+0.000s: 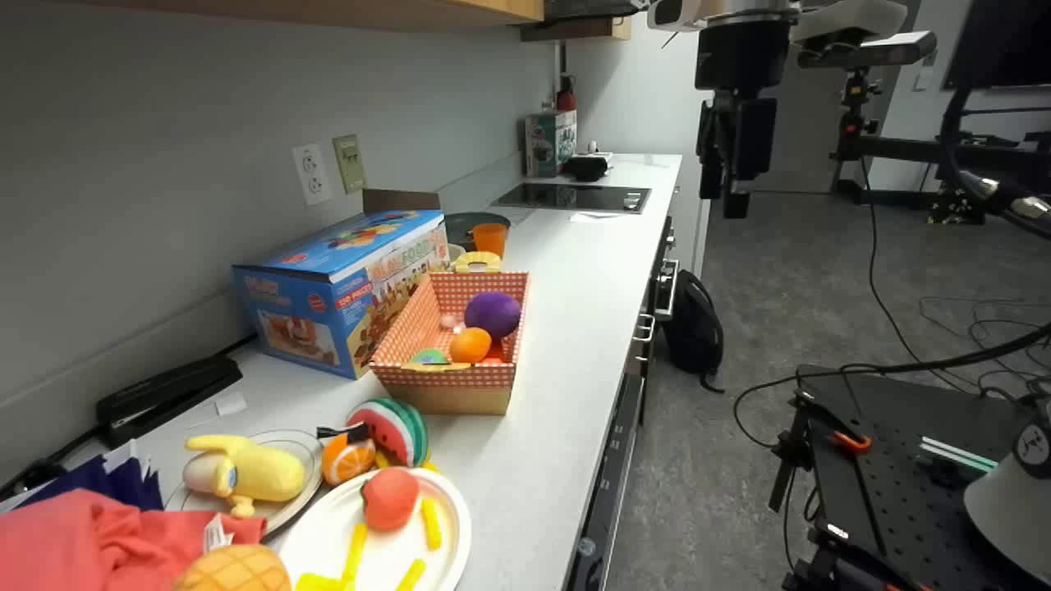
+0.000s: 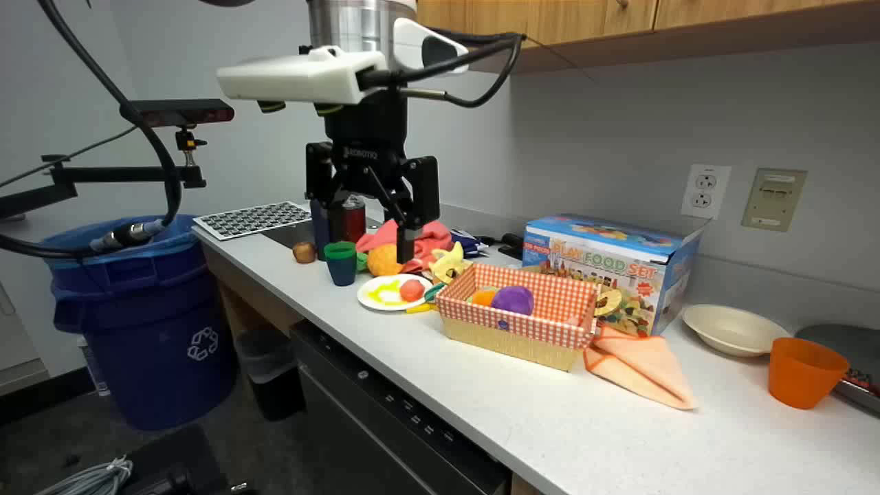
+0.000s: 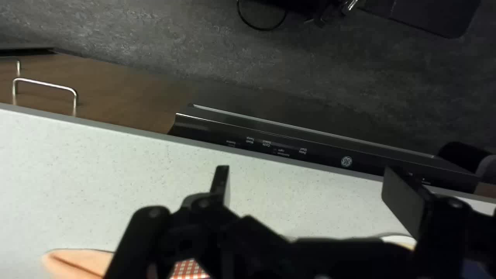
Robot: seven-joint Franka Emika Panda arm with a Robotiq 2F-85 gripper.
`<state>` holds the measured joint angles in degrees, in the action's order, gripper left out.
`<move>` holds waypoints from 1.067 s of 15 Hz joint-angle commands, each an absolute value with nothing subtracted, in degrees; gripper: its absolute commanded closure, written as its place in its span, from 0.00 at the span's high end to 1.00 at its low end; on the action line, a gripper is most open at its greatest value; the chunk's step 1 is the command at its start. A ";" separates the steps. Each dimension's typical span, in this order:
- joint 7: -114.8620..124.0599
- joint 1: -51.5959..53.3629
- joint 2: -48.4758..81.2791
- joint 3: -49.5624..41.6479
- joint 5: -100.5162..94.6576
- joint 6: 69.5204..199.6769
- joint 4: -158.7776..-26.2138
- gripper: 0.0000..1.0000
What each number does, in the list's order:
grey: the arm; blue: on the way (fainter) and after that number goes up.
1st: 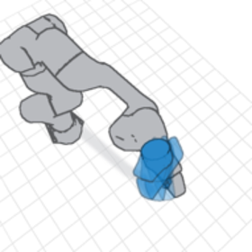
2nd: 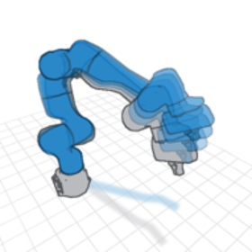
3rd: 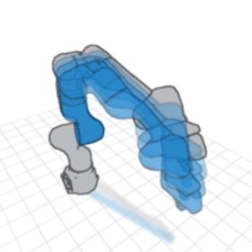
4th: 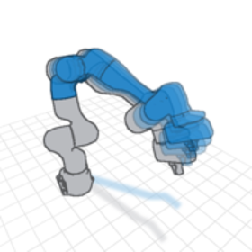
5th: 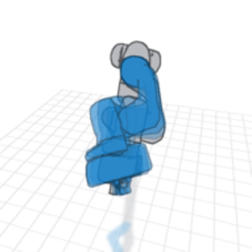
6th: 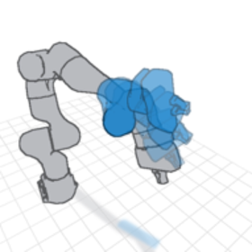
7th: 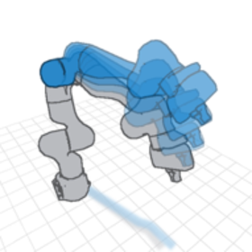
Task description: Put the purple and orange plushie on the plate respectively
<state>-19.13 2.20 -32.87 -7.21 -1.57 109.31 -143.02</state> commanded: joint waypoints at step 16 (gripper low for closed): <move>-21.37 2.45 -32.61 -7.52 -0.89 107.82 -142.54 1.00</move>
<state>-19.24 2.20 -32.81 -7.21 -1.57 109.22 -143.02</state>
